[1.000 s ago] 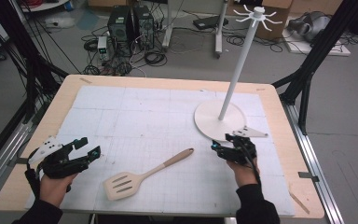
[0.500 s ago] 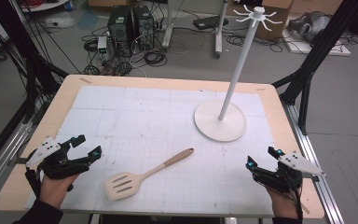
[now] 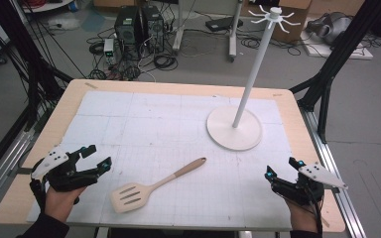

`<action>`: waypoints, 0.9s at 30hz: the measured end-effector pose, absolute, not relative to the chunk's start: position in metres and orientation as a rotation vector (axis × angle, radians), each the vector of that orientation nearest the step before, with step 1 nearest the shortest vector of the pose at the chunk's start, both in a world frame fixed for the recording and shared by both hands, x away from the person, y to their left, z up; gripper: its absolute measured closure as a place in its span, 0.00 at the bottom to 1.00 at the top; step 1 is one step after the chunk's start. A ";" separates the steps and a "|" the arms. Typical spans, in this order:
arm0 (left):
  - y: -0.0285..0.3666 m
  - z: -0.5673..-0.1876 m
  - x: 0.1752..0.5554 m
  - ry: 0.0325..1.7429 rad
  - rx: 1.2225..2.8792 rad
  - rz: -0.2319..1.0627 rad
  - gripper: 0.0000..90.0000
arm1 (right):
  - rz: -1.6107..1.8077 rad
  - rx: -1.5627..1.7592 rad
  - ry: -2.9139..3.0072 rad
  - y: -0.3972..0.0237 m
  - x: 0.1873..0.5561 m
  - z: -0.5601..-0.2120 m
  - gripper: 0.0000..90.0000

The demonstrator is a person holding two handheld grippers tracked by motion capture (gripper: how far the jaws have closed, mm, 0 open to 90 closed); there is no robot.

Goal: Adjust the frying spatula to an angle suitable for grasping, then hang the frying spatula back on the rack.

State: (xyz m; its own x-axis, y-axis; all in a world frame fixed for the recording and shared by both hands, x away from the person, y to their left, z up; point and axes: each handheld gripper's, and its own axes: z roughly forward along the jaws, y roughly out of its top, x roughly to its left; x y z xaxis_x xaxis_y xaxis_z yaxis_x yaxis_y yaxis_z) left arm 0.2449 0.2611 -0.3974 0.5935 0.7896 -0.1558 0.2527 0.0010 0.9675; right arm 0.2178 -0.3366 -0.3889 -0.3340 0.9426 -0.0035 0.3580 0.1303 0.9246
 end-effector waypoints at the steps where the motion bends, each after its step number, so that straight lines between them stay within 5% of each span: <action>1: 0.259 -0.398 0.246 0.903 1.558 0.523 0.26 | 1.188 1.259 1.780 -0.337 0.218 -0.389 0.19; 14: 0.251 -0.398 0.247 0.897 1.601 0.469 0.27 | 1.170 1.264 1.788 -0.335 0.219 -0.391 0.19; 27: 0.195 -0.377 0.238 0.752 1.738 0.368 0.26 | 1.177 1.243 1.804 -0.334 0.217 -0.391 0.20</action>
